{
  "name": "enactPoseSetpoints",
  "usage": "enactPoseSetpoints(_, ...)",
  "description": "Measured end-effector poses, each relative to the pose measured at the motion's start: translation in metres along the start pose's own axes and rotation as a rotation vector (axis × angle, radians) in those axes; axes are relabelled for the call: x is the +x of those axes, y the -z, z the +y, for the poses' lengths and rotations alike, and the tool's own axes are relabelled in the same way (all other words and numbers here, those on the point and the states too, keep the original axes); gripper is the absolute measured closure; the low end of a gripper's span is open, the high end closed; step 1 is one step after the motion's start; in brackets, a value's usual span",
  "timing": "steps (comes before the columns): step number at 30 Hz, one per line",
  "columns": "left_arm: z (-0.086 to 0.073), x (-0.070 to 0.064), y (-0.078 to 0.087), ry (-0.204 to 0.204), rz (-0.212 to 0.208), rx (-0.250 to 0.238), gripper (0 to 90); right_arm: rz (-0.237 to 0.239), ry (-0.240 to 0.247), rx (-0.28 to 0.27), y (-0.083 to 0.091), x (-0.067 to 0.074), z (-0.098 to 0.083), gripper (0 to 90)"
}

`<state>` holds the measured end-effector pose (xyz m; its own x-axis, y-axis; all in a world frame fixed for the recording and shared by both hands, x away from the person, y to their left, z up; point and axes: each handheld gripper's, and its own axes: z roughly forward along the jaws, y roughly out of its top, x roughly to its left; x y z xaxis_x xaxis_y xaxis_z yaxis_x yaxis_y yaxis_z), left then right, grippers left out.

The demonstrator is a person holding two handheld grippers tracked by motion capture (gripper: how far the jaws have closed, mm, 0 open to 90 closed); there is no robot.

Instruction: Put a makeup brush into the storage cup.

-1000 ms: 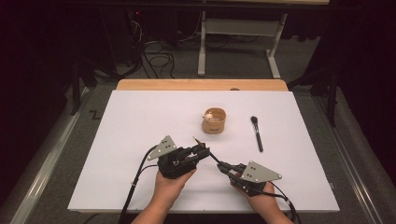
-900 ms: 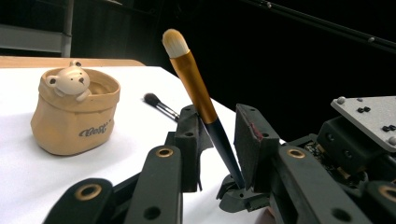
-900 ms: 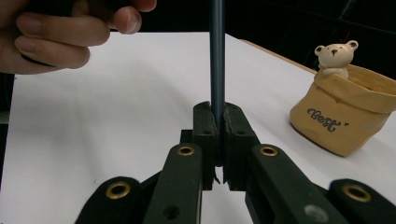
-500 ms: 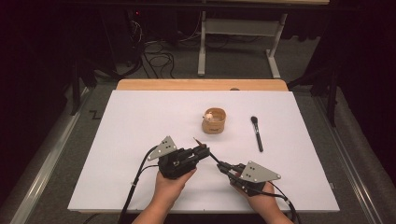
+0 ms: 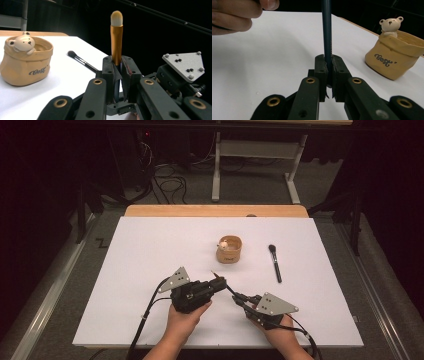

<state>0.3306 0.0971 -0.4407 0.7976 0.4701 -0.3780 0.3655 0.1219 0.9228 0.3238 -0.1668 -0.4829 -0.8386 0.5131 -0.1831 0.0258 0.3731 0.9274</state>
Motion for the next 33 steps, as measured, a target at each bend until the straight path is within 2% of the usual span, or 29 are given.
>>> enactPoseSetpoints(10,-0.001,-0.001,0.000,-0.011,-0.017,-0.015,83.0,-0.004,0.001,0.001,0.000,-0.001,0.000,83.9)
enactPoseSetpoints(15,0.000,-0.001,0.001,-0.026,-0.001,-0.009,83.0,-0.001,-0.013,0.017,0.000,-0.003,0.000,69.9)
enactPoseSetpoints(18,-0.001,-0.001,0.002,-0.034,0.016,0.000,83.0,0.000,-0.025,0.011,0.001,-0.003,0.001,65.6)
enactPoseSetpoints(20,-0.001,-0.002,0.001,-0.049,0.037,0.018,83.0,0.003,-0.049,0.012,0.001,-0.003,0.002,61.9)
enactPoseSetpoints(23,-0.003,-0.004,0.000,-0.070,0.059,0.039,83.0,0.010,-0.049,-0.004,0.002,-0.004,0.004,57.9)
enactPoseSetpoints(29,-0.004,-0.010,-0.007,-0.124,0.095,0.088,83.0,0.016,-0.051,-0.020,0.003,0.000,0.009,55.7)
enactPoseSetpoints(33,-0.005,-0.015,-0.012,-0.151,0.100,0.117,83.0,0.012,-0.042,-0.025,0.003,0.001,0.012,55.7)
